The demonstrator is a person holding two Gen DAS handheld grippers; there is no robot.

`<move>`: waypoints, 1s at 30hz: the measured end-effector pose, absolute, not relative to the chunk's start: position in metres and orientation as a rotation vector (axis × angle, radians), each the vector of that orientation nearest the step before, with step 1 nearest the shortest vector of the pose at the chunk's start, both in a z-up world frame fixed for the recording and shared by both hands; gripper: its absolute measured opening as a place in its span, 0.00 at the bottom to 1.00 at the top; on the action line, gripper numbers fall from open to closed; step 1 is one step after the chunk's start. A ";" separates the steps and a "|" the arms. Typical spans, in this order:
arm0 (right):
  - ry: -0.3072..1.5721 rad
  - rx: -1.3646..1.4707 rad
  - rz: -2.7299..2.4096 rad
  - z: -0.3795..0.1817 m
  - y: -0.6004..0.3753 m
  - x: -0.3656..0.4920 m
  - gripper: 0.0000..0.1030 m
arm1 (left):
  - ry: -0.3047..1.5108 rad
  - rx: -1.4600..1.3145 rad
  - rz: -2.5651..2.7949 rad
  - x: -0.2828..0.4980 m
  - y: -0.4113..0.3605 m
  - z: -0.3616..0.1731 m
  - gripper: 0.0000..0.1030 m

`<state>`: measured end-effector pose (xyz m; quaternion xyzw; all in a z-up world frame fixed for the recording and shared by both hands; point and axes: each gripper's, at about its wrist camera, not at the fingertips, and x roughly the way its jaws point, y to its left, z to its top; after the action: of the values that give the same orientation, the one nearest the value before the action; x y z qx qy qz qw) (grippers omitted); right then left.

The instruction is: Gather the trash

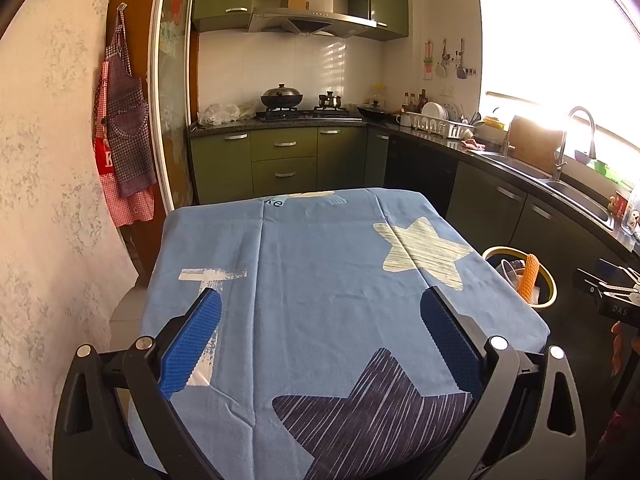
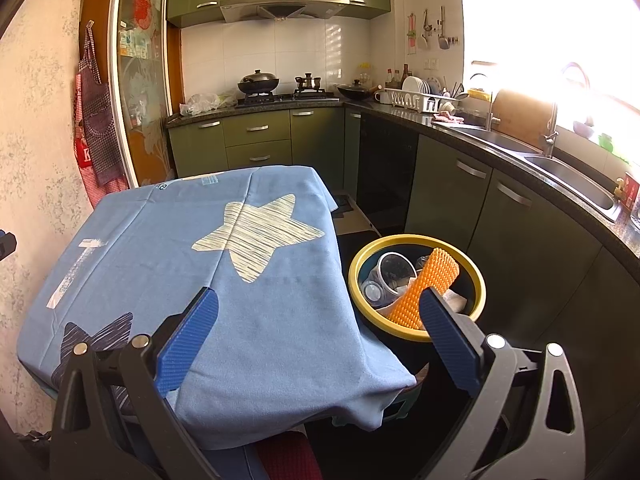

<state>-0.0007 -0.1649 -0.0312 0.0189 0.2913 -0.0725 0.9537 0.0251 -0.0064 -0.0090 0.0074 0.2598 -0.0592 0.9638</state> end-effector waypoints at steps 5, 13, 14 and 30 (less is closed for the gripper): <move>0.592 0.038 -0.147 -0.031 -0.166 -0.001 0.93 | 0.526 0.014 -0.122 0.025 -0.006 -0.009 0.95; 0.593 0.040 -0.147 -0.032 -0.167 -0.001 0.93 | 0.531 0.016 -0.122 0.026 -0.007 -0.010 0.95; 0.593 0.040 -0.147 -0.032 -0.166 -0.001 0.93 | 0.531 0.016 -0.122 0.026 -0.007 -0.010 0.95; 0.595 0.044 -0.148 -0.036 -0.165 0.001 0.93 | 0.538 0.015 -0.126 0.027 -0.009 -0.012 0.95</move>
<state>0.0012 -0.1648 -0.0357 0.0215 0.2930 -0.0728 0.9531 0.0268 -0.0085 -0.0124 0.0072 0.2658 -0.0624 0.9620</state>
